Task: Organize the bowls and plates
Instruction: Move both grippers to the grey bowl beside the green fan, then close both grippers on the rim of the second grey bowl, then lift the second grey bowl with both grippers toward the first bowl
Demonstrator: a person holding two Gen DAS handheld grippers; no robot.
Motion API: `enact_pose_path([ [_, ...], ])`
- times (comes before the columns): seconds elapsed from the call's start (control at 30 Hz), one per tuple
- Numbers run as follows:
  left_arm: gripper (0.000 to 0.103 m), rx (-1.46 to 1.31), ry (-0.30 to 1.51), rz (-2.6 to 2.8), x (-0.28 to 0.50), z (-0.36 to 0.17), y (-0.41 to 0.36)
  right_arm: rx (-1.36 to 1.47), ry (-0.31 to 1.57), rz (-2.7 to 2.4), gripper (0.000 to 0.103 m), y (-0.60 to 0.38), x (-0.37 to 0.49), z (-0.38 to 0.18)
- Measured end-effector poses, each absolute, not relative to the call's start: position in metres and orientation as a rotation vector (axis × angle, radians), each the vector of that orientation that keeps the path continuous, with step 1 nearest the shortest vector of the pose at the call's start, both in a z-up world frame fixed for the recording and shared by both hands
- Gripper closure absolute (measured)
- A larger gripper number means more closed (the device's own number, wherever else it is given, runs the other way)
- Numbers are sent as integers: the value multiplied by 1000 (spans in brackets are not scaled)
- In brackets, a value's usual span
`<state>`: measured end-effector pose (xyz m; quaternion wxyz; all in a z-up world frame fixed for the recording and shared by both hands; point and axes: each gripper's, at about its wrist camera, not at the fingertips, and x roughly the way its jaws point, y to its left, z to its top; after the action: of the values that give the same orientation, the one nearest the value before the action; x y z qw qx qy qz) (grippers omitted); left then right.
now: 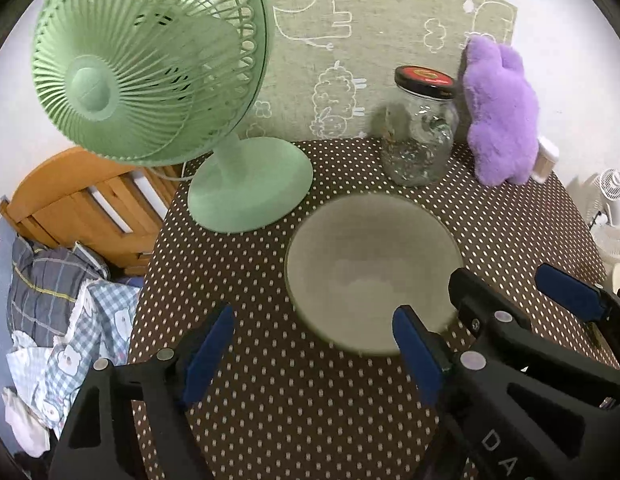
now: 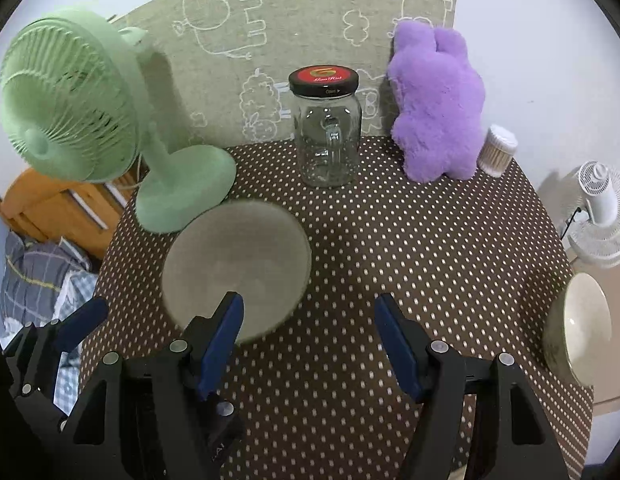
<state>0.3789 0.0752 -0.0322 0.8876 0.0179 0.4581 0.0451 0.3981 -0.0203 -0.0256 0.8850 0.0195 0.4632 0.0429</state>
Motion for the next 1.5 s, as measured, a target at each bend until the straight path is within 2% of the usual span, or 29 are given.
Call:
enact_pose_path([
  [0.17,23,28,945,99,401,-40,78,48,963,84,32,-18,424,-34],
  [0.27,29,30,950,98,411,-45,79,50,963,79,34,-16,436,-40],
  [0.33,35,29,961,95,416,-51,80,52,973,83,42,-15,442,-46],
  [0.43,46,21,972,94,422,-58,82,39,981,84,47,-12,451,-53],
  [0.5,56,13,987,85,425,-62,84,35,992,85,51,-10,455,-58],
  [0.7,68,13,1024,63,430,-73,85,39,1035,97,80,-9,462,-71],
  [1.1,70,18,1030,51,419,-73,82,16,1050,101,82,-8,456,-70],
  [1.5,70,46,1061,15,375,-69,62,18,1082,77,82,-25,413,-64],
])
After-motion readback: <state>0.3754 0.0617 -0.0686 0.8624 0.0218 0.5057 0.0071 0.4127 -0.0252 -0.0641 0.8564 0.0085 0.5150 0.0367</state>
